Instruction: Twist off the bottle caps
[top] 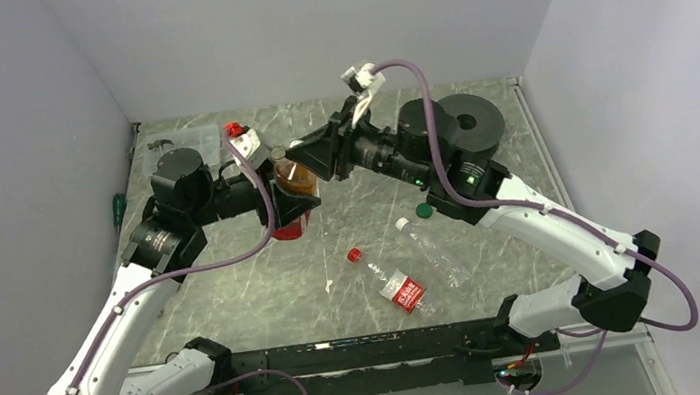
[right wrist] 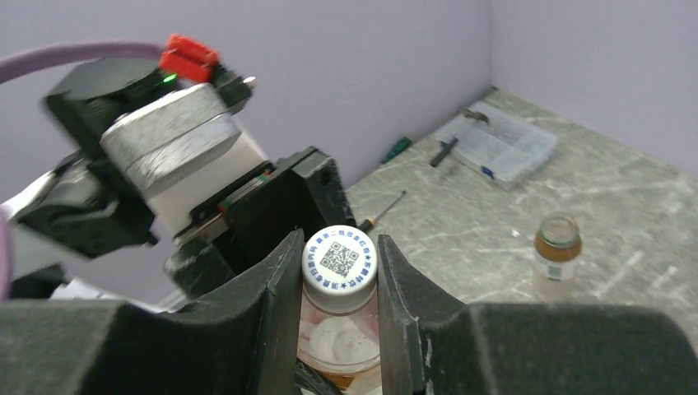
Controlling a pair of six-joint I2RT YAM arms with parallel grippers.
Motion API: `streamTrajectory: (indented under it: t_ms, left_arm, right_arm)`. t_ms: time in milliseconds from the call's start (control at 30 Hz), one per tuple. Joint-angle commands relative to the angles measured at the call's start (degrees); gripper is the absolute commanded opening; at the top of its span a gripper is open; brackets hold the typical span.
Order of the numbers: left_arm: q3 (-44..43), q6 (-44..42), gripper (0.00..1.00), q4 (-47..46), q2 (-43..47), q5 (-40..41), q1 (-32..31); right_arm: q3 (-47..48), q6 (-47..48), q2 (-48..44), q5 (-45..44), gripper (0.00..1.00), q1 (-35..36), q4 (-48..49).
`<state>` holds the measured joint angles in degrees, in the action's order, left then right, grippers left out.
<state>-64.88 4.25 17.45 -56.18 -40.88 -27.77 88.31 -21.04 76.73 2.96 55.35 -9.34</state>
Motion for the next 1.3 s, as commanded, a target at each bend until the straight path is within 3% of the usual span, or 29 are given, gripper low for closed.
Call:
streamTrajectory:
  t_ms: [0, 133, 267, 300, 367, 400, 467, 533, 667, 800, 1100, 1267]
  left_arm:
    - [-3.9, 5.4, 0.12, -0.7, -1.0, -15.4, -0.5]
    - [-4.6, 6.3, 0.1, -1.1, -0.8, -19.7, -0.5]
    - [-4.8, 5.0, 0.09, -0.1, -0.5, -19.1, -0.5]
    - [-4.9, 4.5, 0.09, 0.3, -0.5, -18.3, -0.5]
    - [-5.1, 3.5, 0.12, 1.3, -0.5, -15.4, -0.5]
    - [-5.1, 2.7, 0.13, 2.0, -0.5, -13.0, -0.5]
    - [-5.0, 0.9, 0.14, 3.1, -0.3, -6.3, -0.5]
    - [-4.0, -0.5, 0.13, 3.2, 0.3, 0.0, -0.5]
    - [-2.3, -2.1, 0.11, 3.4, 1.0, 10.1, -0.5]
    - [-1.4, -2.7, 0.11, 4.5, 1.7, 12.4, -0.5]
    - [-1.1, -2.5, 0.1, 4.8, 2.2, 12.4, -0.5]
    - [-1.3, -2.1, 0.1, 4.4, 1.6, 12.3, -0.5]
  right_arm:
    - [-5.2, 3.3, -6.4, 21.5, 0.0, -1.3, 15.8]
    - [-7.4, 2.1, -7.3, 32.0, 0.0, -2.9, 20.2]
    - [-5.1, 3.1, -5.8, 31.8, 0.0, -3.1, 16.7]
    - [-4.6, 3.4, -5.5, 29.7, 0.13, -3.1, 14.8]
    - [-3.7, 3.5, -5.2, 23.1, 0.59, -3.1, 11.9]
    - [-3.1, 3.3, -5.0, 19.1, 0.76, -3.1, 10.3]
    - [-2.9, 2.2, -5.2, 12.3, 0.9, -3.1, 9.6]
    - [-3.7, 1.1, -6.0, 6.3, 0.98, -3.1, 9.6]
    - [2.9, -2.4, -2.0, -2.4, 0.99, -3.0, 0.4]
    - [12.5, -4.9, 4.5, -9.6, 0.94, -2.1, -9.6]
    - [13.8, -6.1, 7.3, -10.5, 0.86, -0.7, -9.6]
    - [13.0, -6.9, 7.9, -8.5, 0.72, -0.7, -8.1]
